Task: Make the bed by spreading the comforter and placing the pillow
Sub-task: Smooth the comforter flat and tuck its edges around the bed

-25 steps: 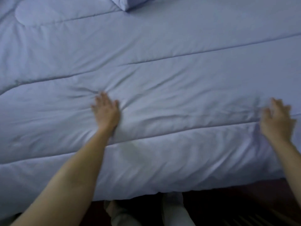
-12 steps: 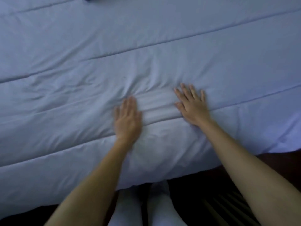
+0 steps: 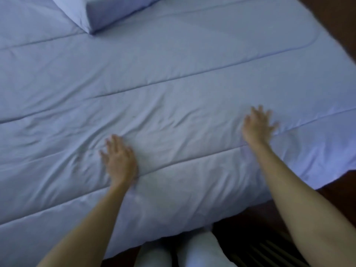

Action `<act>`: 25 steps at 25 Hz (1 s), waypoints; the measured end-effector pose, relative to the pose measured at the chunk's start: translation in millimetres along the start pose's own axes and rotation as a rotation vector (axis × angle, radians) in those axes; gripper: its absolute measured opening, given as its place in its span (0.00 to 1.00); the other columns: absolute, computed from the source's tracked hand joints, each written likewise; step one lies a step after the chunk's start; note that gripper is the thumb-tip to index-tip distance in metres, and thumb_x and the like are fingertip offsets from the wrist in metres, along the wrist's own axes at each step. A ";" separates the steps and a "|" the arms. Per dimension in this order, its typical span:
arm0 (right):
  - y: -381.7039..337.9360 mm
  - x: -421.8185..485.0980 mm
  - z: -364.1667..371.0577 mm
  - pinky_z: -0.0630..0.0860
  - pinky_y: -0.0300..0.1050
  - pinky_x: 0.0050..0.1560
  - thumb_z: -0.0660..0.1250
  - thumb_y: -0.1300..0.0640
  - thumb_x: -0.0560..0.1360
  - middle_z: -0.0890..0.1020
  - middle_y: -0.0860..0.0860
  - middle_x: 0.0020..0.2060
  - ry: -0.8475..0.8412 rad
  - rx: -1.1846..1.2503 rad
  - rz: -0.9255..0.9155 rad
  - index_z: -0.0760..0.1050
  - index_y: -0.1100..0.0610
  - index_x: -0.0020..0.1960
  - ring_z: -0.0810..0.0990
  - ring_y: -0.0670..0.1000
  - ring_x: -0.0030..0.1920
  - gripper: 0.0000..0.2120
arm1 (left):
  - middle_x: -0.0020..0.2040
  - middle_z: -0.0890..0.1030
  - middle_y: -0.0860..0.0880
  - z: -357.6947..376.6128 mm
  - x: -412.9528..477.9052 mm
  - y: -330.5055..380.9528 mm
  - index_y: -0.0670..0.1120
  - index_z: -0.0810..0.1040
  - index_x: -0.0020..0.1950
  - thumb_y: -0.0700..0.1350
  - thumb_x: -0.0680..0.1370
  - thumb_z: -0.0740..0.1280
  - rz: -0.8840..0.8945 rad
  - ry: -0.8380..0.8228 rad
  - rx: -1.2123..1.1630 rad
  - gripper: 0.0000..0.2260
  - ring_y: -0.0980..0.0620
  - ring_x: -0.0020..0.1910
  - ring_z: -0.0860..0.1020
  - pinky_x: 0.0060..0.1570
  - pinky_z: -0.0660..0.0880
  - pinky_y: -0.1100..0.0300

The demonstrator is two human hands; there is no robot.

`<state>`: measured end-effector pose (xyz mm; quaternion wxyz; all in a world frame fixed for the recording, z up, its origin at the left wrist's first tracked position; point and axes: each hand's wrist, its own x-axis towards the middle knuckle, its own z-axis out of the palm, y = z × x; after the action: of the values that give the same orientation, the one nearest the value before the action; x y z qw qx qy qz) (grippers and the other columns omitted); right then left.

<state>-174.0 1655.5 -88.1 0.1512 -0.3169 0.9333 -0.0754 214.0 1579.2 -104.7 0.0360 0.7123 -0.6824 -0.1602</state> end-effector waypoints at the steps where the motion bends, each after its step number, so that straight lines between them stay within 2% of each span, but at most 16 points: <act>1: -36.2 3.8 4.1 0.47 0.65 0.73 0.52 0.54 0.81 0.54 0.51 0.78 -0.041 0.030 -0.173 0.57 0.53 0.76 0.48 0.56 0.78 0.23 | 0.77 0.58 0.40 1.7 1.9 34.8 0.38 0.57 0.76 0.47 0.82 0.51 0.114 -0.026 -0.012 0.24 0.42 0.77 0.54 0.74 0.45 0.43; 3: -97.5 10.7 18.6 0.46 0.63 0.73 0.50 0.52 0.82 0.52 0.49 0.78 -0.197 -0.009 -0.494 0.56 0.50 0.76 0.47 0.54 0.78 0.23 | 0.78 0.57 0.42 10.0 8.5 103.8 0.40 0.56 0.77 0.50 0.80 0.47 0.264 -0.058 -0.060 0.27 0.46 0.78 0.53 0.75 0.44 0.49; 5: -120.0 36.5 29.3 0.44 0.64 0.73 0.47 0.49 0.82 0.49 0.47 0.78 -0.287 -0.085 -0.632 0.53 0.48 0.77 0.46 0.53 0.78 0.23 | 0.79 0.54 0.45 24.1 27.9 166.3 0.41 0.54 0.77 0.50 0.82 0.47 0.309 -0.081 -0.090 0.25 0.48 0.78 0.50 0.75 0.43 0.51; 7: -96.9 76.9 34.2 0.43 0.65 0.72 0.46 0.48 0.82 0.49 0.46 0.78 -0.266 -0.144 -0.669 0.51 0.46 0.77 0.46 0.53 0.78 0.23 | 0.79 0.51 0.46 46.8 51.6 213.5 0.42 0.52 0.78 0.49 0.83 0.49 0.338 -0.110 -0.060 0.24 0.49 0.78 0.48 0.75 0.43 0.50; 9: -48.9 123.8 31.0 0.44 0.64 0.72 0.46 0.46 0.82 0.50 0.46 0.78 -0.122 -0.174 -0.707 0.49 0.44 0.77 0.48 0.52 0.78 0.24 | 0.79 0.49 0.47 70.4 68.1 239.8 0.44 0.51 0.78 0.50 0.83 0.50 0.371 -0.111 0.013 0.25 0.48 0.79 0.47 0.75 0.43 0.48; 13: 61.8 225.7 -13.1 0.47 0.62 0.73 0.46 0.46 0.81 0.53 0.45 0.78 0.038 -0.181 -0.561 0.50 0.42 0.76 0.51 0.53 0.77 0.24 | 0.79 0.51 0.48 97.7 71.3 259.2 0.45 0.51 0.78 0.51 0.83 0.50 0.270 0.006 0.118 0.25 0.48 0.78 0.49 0.75 0.44 0.47; 16: 140.3 277.5 -45.5 0.48 0.62 0.73 0.46 0.47 0.81 0.53 0.47 0.78 0.072 -0.198 -0.466 0.50 0.43 0.76 0.52 0.54 0.77 0.23 | 0.79 0.51 0.47 89.9 62.0 265.0 0.43 0.52 0.78 0.50 0.83 0.50 0.199 0.022 0.115 0.25 0.47 0.78 0.49 0.75 0.43 0.46; 18: 185.6 297.1 -65.6 0.48 0.63 0.73 0.45 0.47 0.81 0.53 0.48 0.78 0.095 -0.203 -0.380 0.50 0.43 0.77 0.51 0.55 0.77 0.24 | 0.79 0.54 0.43 89.9 37.4 273.4 0.41 0.55 0.77 0.49 0.82 0.49 0.185 0.090 0.078 0.24 0.46 0.78 0.52 0.74 0.44 0.44; 21: 208.4 299.7 -92.2 0.46 0.68 0.72 0.45 0.47 0.80 0.50 0.51 0.78 0.041 -0.097 -0.053 0.51 0.46 0.77 0.48 0.57 0.78 0.25 | 0.75 0.62 0.39 101.9 -34.5 313.0 0.38 0.62 0.74 0.50 0.80 0.48 0.177 0.172 -0.068 0.26 0.42 0.75 0.61 0.73 0.52 0.43; 22: 199.0 284.1 -91.9 0.46 0.70 0.71 0.46 0.47 0.78 0.51 0.53 0.78 0.029 -0.043 -0.034 0.52 0.48 0.77 0.48 0.58 0.77 0.27 | 0.75 0.64 0.39 112.0 -62.0 326.3 0.37 0.63 0.74 0.50 0.80 0.48 0.188 0.147 -0.116 0.26 0.42 0.74 0.63 0.72 0.54 0.43; 23: 183.7 258.1 -85.3 0.47 0.71 0.71 0.47 0.47 0.77 0.54 0.55 0.77 0.015 0.005 -0.102 0.54 0.51 0.77 0.50 0.59 0.77 0.29 | 0.75 0.64 0.40 124.2 -89.0 337.4 0.37 0.63 0.74 0.49 0.80 0.49 0.198 0.109 -0.148 0.26 0.42 0.74 0.63 0.72 0.55 0.42; 25: 155.7 175.0 -55.8 0.52 0.72 0.69 0.50 0.46 0.76 0.63 0.58 0.74 -0.017 0.058 -0.434 0.62 0.56 0.74 0.60 0.61 0.75 0.29 | 0.76 0.62 0.42 144.5 -132.8 343.3 0.39 0.61 0.75 0.49 0.80 0.49 0.209 0.052 -0.120 0.26 0.43 0.75 0.61 0.72 0.55 0.42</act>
<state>-412.8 1673.2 -113.3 0.1483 -0.5065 0.8394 -0.1302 -158.2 1711.4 -125.0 0.1129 0.6378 -0.7409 -0.1775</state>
